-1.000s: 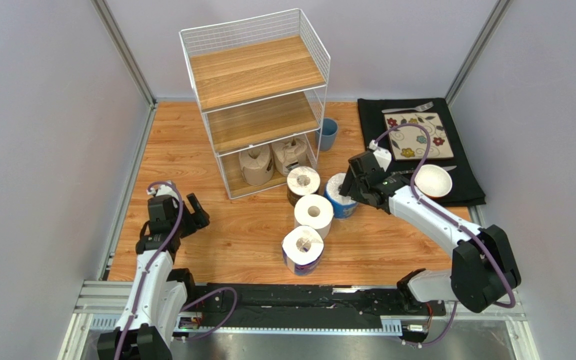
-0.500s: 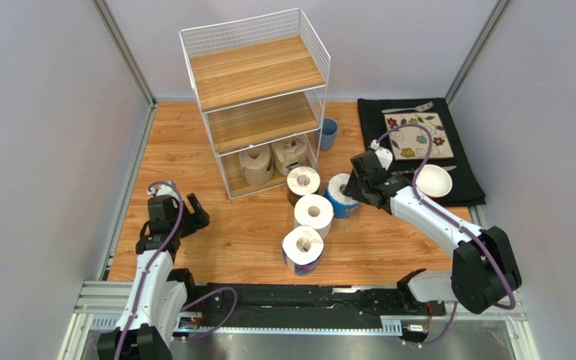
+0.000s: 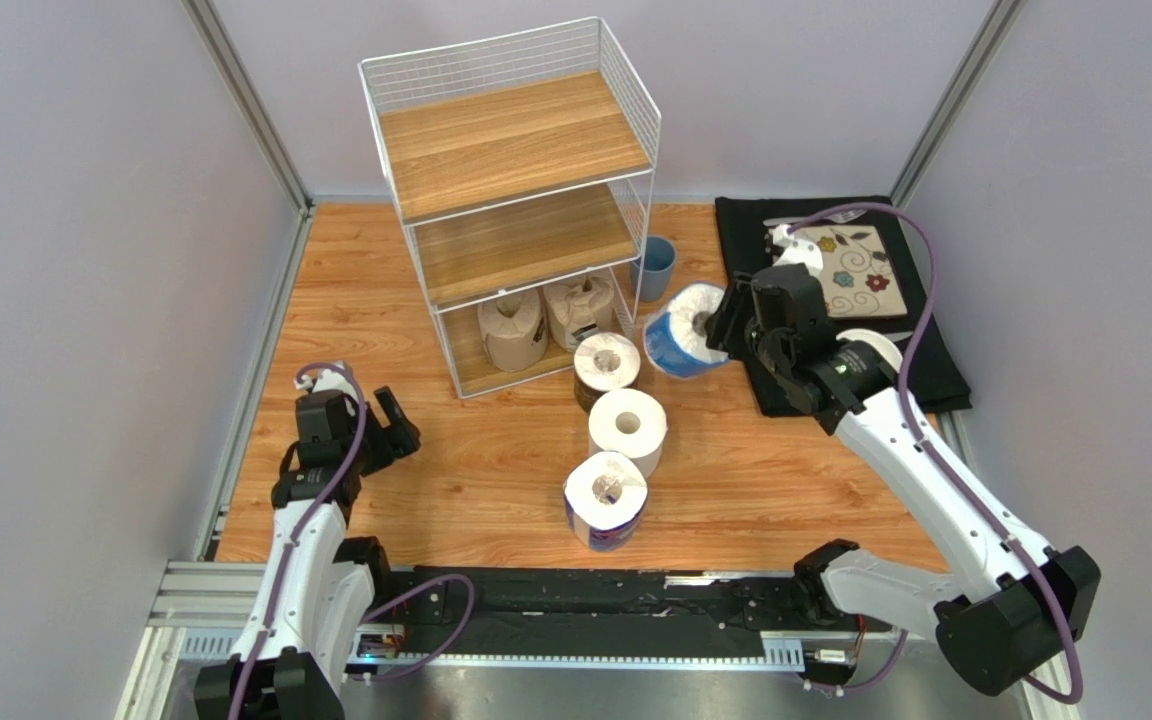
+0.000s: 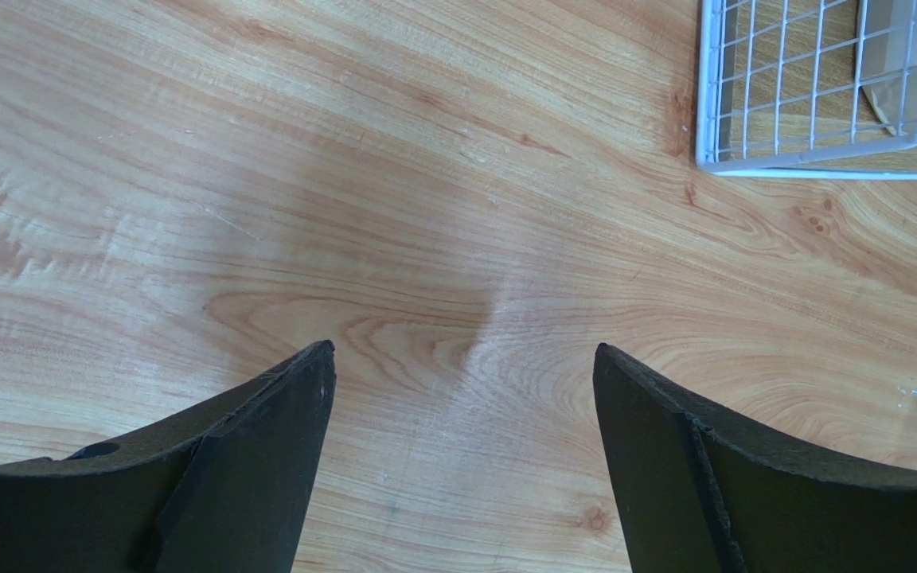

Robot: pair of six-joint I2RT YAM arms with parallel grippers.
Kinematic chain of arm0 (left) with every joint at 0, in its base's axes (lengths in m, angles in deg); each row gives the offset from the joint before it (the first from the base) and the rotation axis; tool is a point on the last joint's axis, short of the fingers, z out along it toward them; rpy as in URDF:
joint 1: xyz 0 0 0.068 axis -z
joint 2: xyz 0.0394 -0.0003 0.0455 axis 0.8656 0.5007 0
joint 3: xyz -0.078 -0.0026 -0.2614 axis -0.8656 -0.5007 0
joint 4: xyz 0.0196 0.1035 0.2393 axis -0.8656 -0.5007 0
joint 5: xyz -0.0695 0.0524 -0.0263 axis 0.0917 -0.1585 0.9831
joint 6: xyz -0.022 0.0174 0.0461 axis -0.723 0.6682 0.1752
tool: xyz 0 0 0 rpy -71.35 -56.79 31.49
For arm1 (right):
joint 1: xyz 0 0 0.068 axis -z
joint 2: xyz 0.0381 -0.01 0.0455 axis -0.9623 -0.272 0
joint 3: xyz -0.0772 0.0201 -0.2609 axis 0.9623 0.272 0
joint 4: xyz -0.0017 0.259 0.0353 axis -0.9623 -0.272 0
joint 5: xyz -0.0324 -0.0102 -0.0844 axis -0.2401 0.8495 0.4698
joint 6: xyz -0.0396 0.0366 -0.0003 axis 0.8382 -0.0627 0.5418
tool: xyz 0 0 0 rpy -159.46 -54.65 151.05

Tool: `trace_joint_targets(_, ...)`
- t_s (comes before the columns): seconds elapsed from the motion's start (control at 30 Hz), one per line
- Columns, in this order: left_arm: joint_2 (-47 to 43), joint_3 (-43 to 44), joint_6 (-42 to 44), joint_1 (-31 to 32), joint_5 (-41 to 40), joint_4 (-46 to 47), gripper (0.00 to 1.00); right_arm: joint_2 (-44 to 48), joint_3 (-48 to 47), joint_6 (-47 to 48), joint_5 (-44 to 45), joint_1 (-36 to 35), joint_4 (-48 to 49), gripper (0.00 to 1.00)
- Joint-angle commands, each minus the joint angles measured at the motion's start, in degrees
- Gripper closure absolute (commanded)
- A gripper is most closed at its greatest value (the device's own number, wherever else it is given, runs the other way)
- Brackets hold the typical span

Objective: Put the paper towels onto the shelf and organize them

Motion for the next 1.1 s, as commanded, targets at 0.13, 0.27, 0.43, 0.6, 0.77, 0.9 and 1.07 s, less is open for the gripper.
trace_joint_targets(0.13, -0.33, -0.05, 0.61, -0.43, 0.66, 0.40, 0.12, 2.12, -9.52, 5.80, -14.71, -0.01, 6.83, 0.73)
trace_joint_targets(0.27, -0.32, -0.13, 0.52, -0.43, 1.01, 0.75, 0.13, 0.89, -11.99, 6.07, -21.22, -0.01, 8.41, 0.75)
trace_joint_targets(0.43, -0.24, -0.22, 0.44, -0.43, 1.98, 0.93, 0.13, -1.75, -15.51, 5.81, -28.53, -1.93, 11.05, 0.77)
trace_joint_targets(0.6, -0.50, -0.31, 0.35, -0.43, 2.95, 1.28, 0.13, -4.91, -19.81, 6.51, -28.36, -4.66, 13.51, 0.77)
trace_joint_targets(0.77, -0.59, -0.40, 0.35, -0.34, 3.65, 1.37, 0.13, -8.69, -24.03, 6.77, -28.18, -7.47, 15.54, 0.78)
trace_joint_targets(0.9, -0.76, -0.48, 0.26, -0.43, 3.74, 1.46, 0.13, -12.38, -26.85, 7.56, -27.05, -9.76, 16.94, 0.78)
trace_joint_targets(1.07, -0.85, -0.49, 0.26, -0.34, 4.00, 1.46, 0.13, -14.49, -28.34, 8.62, -23.44, -12.40, 19.31, 0.78)
